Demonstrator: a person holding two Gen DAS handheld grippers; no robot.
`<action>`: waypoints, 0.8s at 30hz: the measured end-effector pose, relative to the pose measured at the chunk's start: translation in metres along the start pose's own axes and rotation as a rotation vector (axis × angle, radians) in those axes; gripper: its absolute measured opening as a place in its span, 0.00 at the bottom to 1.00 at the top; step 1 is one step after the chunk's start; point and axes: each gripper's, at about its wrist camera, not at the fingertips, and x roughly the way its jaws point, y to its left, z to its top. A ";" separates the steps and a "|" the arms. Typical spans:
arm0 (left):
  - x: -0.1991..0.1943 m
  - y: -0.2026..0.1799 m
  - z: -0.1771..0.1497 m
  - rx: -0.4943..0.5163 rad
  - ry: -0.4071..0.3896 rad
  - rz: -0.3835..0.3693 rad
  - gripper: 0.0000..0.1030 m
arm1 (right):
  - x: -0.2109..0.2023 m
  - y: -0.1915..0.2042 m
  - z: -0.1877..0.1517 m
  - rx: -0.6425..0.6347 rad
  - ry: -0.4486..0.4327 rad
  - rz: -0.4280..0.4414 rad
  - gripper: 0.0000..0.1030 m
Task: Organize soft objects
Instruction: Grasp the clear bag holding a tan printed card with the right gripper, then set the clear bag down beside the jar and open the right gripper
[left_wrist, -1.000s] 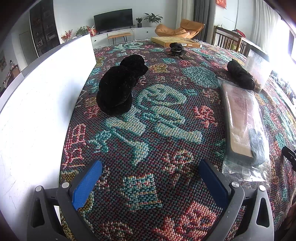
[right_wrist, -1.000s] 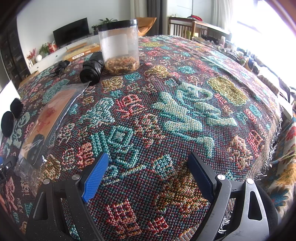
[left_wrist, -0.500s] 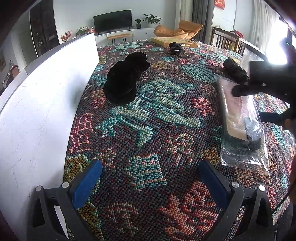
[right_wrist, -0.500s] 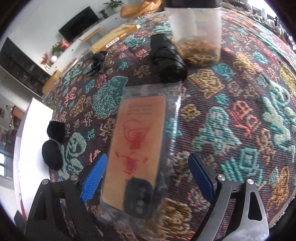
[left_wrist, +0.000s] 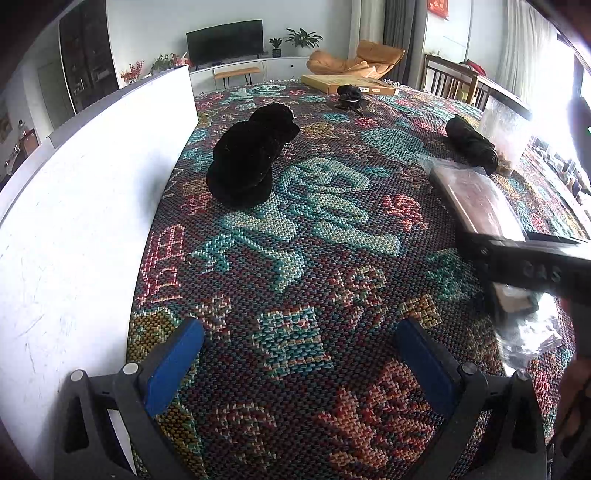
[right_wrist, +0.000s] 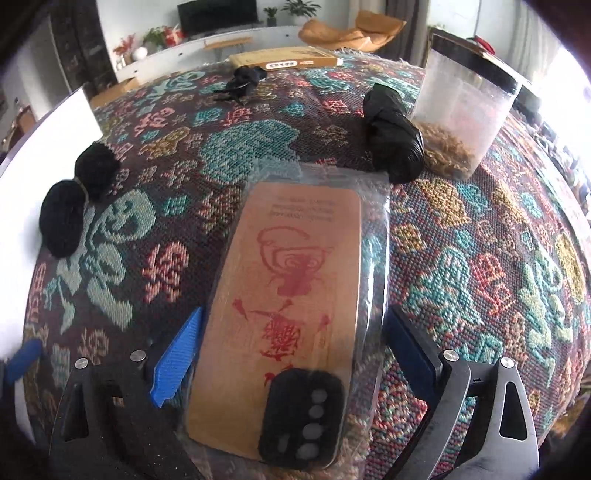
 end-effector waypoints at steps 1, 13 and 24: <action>0.000 0.000 0.000 0.000 0.000 0.000 1.00 | -0.009 -0.006 -0.006 -0.006 -0.001 0.009 0.75; 0.000 0.000 0.000 0.000 0.000 0.000 1.00 | -0.029 -0.184 -0.027 0.183 -0.021 -0.134 0.75; 0.000 0.000 0.000 0.000 0.000 0.000 1.00 | -0.001 -0.256 0.095 0.241 -0.150 -0.006 0.80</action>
